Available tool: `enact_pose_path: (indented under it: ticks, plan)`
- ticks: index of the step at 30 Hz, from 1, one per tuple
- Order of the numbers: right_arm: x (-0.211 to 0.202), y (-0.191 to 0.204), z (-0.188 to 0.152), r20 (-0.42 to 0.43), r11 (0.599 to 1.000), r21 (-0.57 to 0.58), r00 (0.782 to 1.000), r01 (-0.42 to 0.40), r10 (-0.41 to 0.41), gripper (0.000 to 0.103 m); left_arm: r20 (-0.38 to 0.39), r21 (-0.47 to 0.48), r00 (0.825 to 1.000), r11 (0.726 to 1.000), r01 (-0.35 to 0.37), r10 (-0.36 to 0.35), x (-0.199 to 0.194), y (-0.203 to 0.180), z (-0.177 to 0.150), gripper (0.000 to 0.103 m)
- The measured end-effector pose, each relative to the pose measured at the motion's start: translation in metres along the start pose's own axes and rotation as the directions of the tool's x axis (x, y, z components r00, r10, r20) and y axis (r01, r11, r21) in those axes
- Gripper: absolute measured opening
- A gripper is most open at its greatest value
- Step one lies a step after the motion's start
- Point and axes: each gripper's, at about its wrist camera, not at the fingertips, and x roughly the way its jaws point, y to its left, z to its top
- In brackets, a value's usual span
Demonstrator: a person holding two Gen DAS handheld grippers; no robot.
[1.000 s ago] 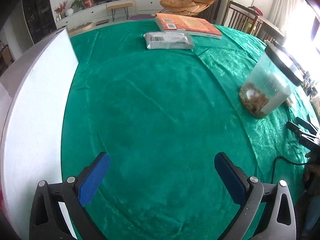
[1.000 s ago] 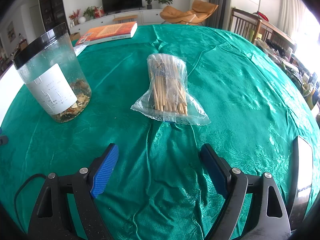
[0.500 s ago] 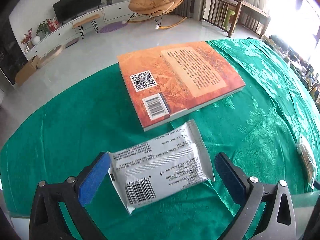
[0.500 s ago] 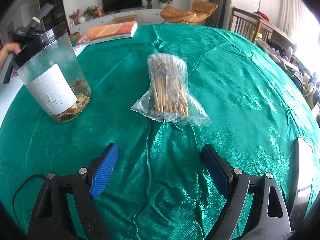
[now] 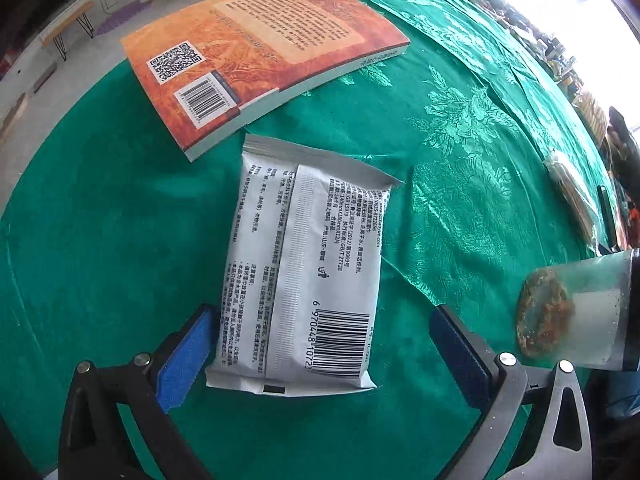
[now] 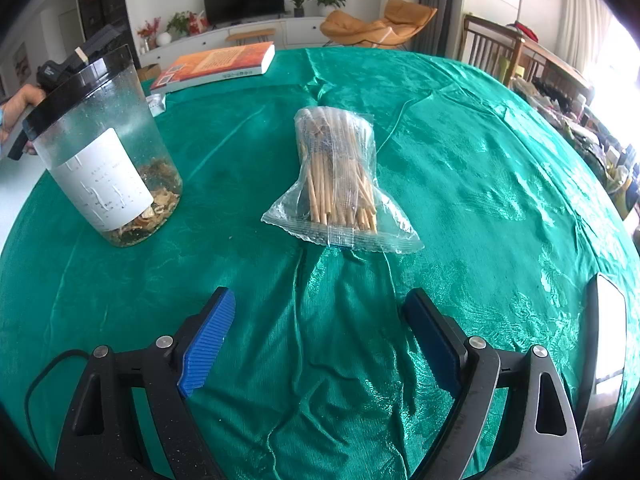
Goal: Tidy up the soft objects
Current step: 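Grasp the white wipe pack with the left tool while the right tool grasps the swab bag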
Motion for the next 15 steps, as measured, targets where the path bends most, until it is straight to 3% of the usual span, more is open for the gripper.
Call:
enact_pose_path:
  ticks: [3, 6, 9, 10, 15]
  plan:
    - [0.000, 0.000, 0.000, 0.000, 1.000, 0.000, 1.000, 0.000, 0.000, 0.089, 0.053, -0.040, 0.998, 0.999, -0.031, 0.033, 0.003, -0.003, 0.001, 0.103]
    - [0.000, 0.000, 0.000, 0.001, 1.000, 0.000, 1.000, 0.000, 0.000, 0.089, 0.098, -0.030, 0.986, 0.990, -0.135, 0.137, 0.013, -0.012, 0.007, 0.102]
    - [0.000, 0.000, 0.000, 0.001, 1.000, 0.000, 1.000, 0.000, 0.000, 0.089, 0.165, -0.089, 0.970, 0.982, -0.166, 0.179, 0.006, -0.020, -0.005, 0.083]
    - [0.000, 0.000, 0.000, 0.001, 1.000, 0.000, 1.000, 0.000, 0.000, 0.089, 0.178, -0.124, 0.965, 0.978, -0.170, 0.191, 0.001, -0.021, -0.012, 0.068]
    - [-0.001, 0.000, 0.000, 0.001, 1.000, 0.000, 1.000, 0.000, 0.000, 0.090, 0.179, -0.296, 0.957, 0.940, -0.169, 0.228, -0.013, -0.041, -0.081, 0.067]
